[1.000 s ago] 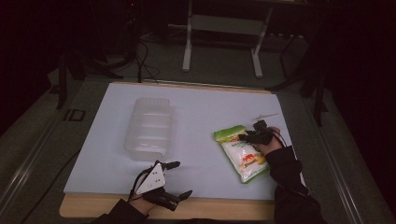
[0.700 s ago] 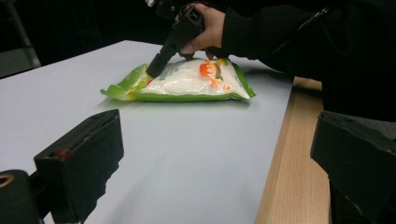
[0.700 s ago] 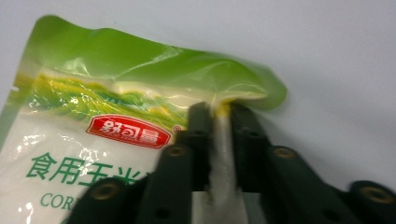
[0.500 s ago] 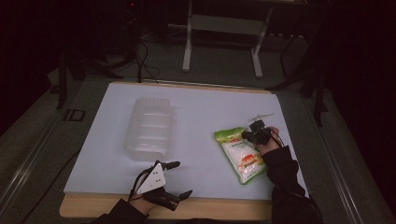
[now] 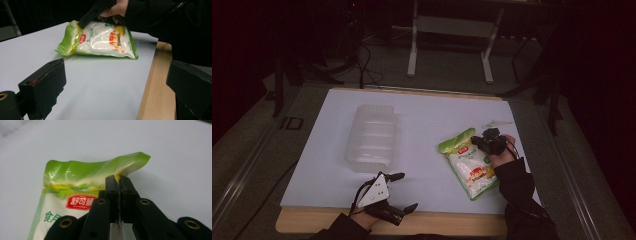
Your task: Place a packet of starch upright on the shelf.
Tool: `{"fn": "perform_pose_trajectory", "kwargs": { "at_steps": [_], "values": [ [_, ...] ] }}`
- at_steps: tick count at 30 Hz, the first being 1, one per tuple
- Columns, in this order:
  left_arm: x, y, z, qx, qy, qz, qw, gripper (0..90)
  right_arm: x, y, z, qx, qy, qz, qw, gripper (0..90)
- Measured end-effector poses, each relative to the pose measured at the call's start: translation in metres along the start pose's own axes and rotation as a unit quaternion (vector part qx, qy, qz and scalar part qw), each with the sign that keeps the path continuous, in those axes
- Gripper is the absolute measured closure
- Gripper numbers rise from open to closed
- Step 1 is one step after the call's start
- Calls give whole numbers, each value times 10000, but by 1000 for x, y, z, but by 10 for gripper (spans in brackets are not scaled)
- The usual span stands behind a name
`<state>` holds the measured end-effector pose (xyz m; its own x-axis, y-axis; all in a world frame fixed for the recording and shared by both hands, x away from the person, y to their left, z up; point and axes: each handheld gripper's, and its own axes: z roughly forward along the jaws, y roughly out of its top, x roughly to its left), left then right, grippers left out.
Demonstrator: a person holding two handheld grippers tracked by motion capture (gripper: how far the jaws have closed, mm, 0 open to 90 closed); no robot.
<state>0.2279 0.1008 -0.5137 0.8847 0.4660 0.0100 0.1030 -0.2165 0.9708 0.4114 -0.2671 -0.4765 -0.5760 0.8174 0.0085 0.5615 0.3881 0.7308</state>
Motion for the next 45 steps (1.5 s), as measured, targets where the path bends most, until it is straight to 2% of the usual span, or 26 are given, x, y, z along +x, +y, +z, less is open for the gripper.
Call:
{"fn": "perform_pose_trajectory", "kwargs": {
  "at_steps": [5, 11, 18, 20, 22, 25, 28, 31, 33, 36, 38, 41, 45],
  "values": [
    [1, 0, 0, -12, 33, -37, 10000, 29, 5, 3, -14, -267, 123, 70, 9995, 872],
    [1, -1, 0, -59, 131, 106, 9998, 39, 21, 9, -40, -606, 236, -110, 9978, 872],
    [2, -1, 0, -88, 292, -40, 9995, 39, 36, 13, -69, -982, 454, -226, 9939, 874],
    [1, 0, 0, -65, 323, -72, 9994, 40, 40, 14, -77, -1098, 530, -248, 9922, 874],
    [0, 2, -1, -71, 316, -233, 9992, 40, 42, 14, -84, -1251, 599, -279, 9899, 874],
    [-4, 8, -2, -176, 371, -173, 9990, 39, 44, 15, -95, -1463, 683, -271, 9865, 875],
    [-7, 17, -2, -226, 405, -164, 9988, 39, 46, 17, -101, -1561, 743, -261, 9846, 876],
    [-5, 24, -2, -224, 406, -320, 9984, 39, 51, 21, -109, -1694, 732, -289, 9824, 877],
    [-3, 28, -2, -233, 306, -468, 9982, 44, 53, 24, -113, -1775, 712, -288, 9811, 878],
    [-2, 37, -1, -295, 421, -371, 9980, 47, 57, 29, -121, -1950, 766, -249, 9775, 877],
    [0, 43, -1, -357, 367, -367, 9980, 46, 60, 33, -125, -2046, 824, -239, 9751, 877],
    [5, 52, 5, -417, 257, -552, 9973, 47, 66, 37, -130, -2118, 874, -254, 9731, 877],
    [14, 61, 15, -475, 286, -839, 9949, 47, 76, 41, -138, -2229, 959, -305, 9696, 877]
  ]
}}
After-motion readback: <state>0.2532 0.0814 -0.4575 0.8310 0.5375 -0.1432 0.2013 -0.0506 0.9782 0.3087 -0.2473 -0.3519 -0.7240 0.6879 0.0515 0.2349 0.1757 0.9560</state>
